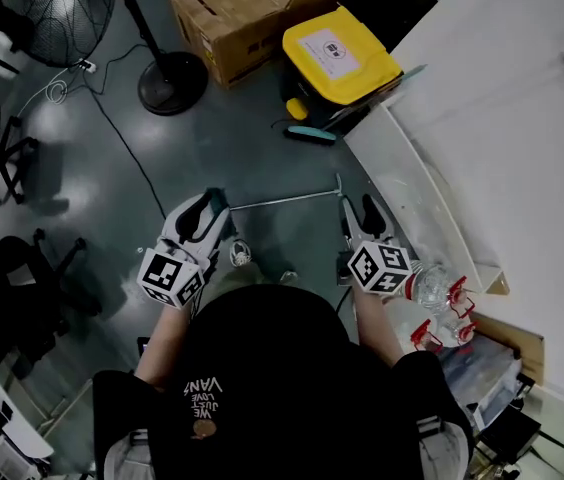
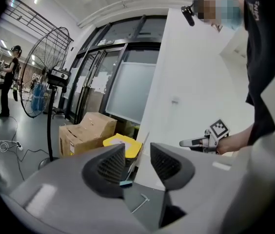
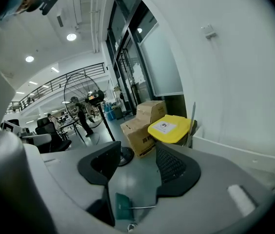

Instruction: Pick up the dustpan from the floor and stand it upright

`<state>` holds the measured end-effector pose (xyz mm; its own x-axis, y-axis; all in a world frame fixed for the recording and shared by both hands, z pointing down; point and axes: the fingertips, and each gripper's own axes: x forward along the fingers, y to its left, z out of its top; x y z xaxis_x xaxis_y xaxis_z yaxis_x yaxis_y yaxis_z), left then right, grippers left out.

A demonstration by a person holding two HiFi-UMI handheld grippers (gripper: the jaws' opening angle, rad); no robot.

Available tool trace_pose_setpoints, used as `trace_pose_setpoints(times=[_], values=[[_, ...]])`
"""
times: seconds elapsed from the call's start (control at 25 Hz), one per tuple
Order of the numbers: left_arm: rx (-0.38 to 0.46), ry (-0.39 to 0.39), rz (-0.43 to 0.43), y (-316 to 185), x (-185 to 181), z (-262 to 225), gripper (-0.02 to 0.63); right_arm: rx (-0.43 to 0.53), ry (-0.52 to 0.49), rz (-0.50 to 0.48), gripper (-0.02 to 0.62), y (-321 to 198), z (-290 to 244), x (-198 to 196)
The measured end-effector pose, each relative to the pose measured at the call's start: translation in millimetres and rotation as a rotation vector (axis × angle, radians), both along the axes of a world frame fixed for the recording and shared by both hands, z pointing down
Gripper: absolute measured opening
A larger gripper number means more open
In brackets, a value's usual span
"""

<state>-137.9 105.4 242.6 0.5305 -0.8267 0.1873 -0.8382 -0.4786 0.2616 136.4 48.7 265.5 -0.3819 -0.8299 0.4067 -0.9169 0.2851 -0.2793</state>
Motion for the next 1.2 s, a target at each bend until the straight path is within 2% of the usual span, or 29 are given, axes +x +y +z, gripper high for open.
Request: trace_pose_setpoints(times=[0.28, 0.6, 0.92, 1.2], values=[[-0.013, -0.018, 0.085, -35, -31, 19, 0.169, -0.008, 0.025, 0.064, 0.201, -24, 13, -22], [-0.045, -0.015, 0.064, -61, -30, 55, 0.169, -0.082, 0.052, 0.092, 0.201, -55, 60, -7], [-0.084, -0.049, 0.044, -90, 3, 108, 0.17, -0.157, 0.06, 0.059, 0.201, -98, 132, 25], [-0.2, -0.056, 0.029, -104, 48, 176, 0.169, -0.295, 0.071, 0.007, 0.201, -121, 216, 51]])
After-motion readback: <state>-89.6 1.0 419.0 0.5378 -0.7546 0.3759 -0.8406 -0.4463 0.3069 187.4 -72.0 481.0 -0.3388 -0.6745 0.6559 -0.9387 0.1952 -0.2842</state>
